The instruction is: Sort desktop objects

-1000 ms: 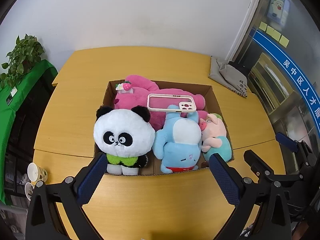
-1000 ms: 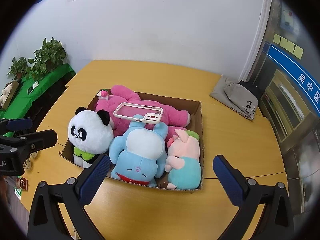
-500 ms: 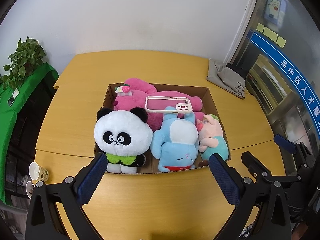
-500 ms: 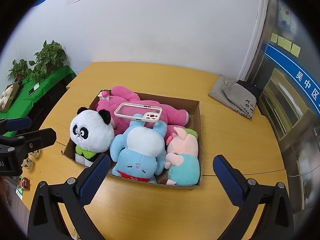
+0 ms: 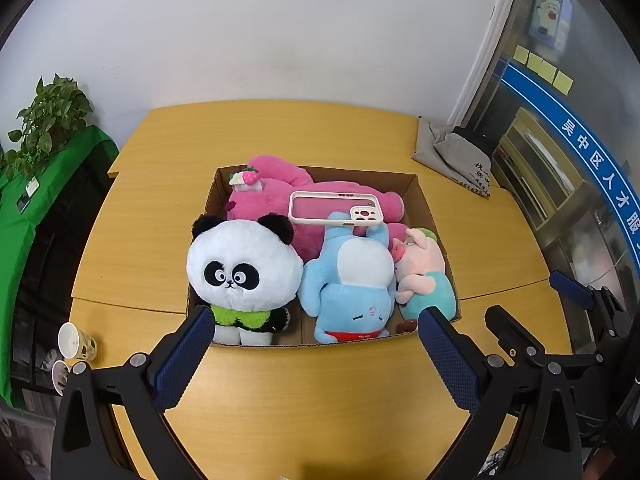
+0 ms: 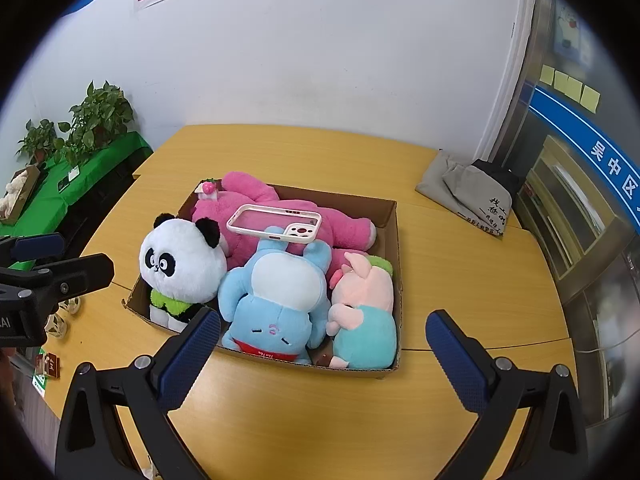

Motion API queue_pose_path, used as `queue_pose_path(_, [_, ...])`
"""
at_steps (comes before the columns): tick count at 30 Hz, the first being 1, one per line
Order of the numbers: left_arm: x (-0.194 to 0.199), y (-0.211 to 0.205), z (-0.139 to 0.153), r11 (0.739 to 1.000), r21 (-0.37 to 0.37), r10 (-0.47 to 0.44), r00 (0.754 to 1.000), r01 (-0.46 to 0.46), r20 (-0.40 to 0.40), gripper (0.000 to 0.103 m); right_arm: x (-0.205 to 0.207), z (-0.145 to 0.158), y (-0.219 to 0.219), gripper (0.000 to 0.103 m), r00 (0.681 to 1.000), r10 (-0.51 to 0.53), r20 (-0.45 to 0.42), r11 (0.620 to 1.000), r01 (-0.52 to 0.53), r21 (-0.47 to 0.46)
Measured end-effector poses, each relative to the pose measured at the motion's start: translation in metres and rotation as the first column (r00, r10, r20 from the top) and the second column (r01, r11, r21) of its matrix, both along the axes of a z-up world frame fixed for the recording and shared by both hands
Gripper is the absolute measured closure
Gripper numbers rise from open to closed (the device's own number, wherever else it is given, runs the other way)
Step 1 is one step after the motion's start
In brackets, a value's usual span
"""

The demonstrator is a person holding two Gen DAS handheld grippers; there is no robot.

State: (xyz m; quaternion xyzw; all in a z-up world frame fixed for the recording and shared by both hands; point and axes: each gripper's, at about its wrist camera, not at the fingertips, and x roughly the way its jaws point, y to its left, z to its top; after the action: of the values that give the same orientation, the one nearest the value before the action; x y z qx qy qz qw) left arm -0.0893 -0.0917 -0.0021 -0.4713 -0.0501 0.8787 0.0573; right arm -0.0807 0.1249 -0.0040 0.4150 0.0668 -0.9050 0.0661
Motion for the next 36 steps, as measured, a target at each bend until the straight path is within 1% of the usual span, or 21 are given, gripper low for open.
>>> queue_pose_path(36, [-0.026,0.006,-0.013,1.0,-0.004,-0.031,0.999,0.031,0.021,0.0,-0.025,-0.014,0.002,0.0,0.999,-0.015,0.037,1.0,0.014,0.009])
